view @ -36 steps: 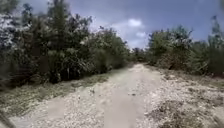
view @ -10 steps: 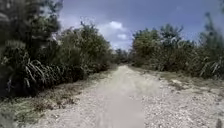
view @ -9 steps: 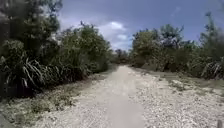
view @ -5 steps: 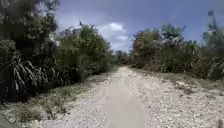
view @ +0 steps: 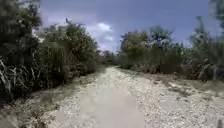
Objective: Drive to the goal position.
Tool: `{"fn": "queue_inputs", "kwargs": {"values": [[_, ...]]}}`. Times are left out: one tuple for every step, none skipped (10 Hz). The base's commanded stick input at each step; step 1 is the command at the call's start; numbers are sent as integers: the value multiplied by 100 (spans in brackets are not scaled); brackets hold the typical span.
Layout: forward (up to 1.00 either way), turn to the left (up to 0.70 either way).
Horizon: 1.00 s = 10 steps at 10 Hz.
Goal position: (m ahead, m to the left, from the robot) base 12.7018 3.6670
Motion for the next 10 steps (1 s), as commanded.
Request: {"fn": "queue_inputs", "kwargs": {"values": [[50,0],[50,0],[50,0],[50,0],[50,0],[50,0],[50,0],[50,0],[50,0],[50,0]]}}
